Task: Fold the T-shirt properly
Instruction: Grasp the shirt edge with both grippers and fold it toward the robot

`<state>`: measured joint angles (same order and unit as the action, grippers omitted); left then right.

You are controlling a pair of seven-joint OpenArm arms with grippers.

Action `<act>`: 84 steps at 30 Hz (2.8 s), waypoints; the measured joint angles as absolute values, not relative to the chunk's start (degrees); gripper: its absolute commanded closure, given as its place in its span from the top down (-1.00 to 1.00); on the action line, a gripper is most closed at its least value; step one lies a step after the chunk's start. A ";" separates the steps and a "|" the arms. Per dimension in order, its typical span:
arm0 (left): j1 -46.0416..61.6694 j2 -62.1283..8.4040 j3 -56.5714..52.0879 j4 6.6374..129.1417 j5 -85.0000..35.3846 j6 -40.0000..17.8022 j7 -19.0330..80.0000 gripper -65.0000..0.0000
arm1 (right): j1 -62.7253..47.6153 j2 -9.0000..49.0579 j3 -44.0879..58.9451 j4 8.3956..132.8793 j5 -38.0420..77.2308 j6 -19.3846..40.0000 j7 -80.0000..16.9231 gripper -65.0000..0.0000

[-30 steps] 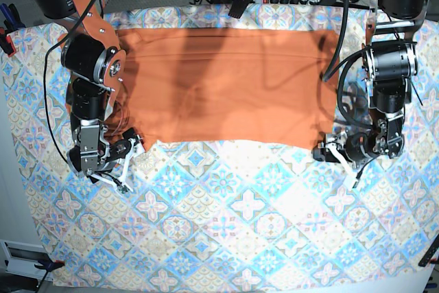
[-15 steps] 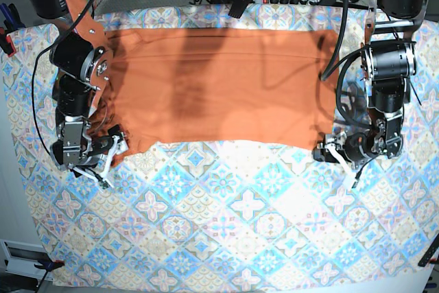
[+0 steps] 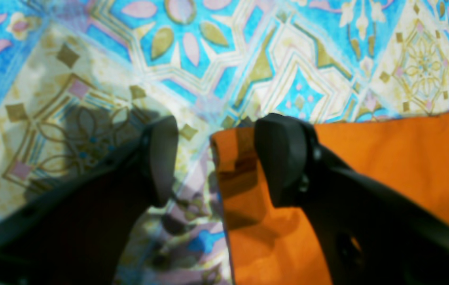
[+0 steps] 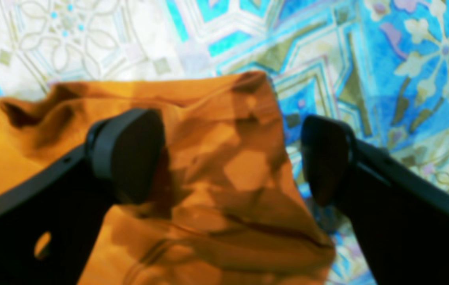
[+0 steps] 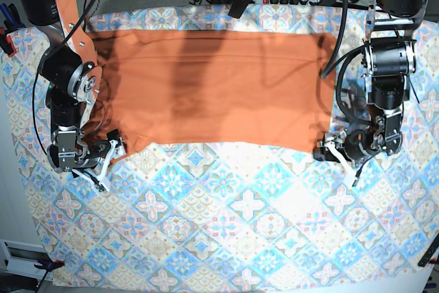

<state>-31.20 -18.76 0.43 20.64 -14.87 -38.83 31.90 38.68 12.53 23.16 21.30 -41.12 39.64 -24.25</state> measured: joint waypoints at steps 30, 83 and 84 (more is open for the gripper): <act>-12.21 -15.29 1.32 60.45 -14.00 -40.34 56.49 -0.74 | 37.91 12.25 23.16 21.50 -39.86 39.18 -24.62 -0.88; -4.75 -16.01 -4.84 82.83 -16.27 -40.32 68.77 -0.85 | 11.81 4.80 26.72 78.61 -39.83 40.97 -52.14 -0.98; -4.40 -16.03 -4.84 83.66 -16.01 -40.34 69.87 -0.85 | 11.38 4.82 26.74 80.14 -39.94 40.93 -53.54 -0.98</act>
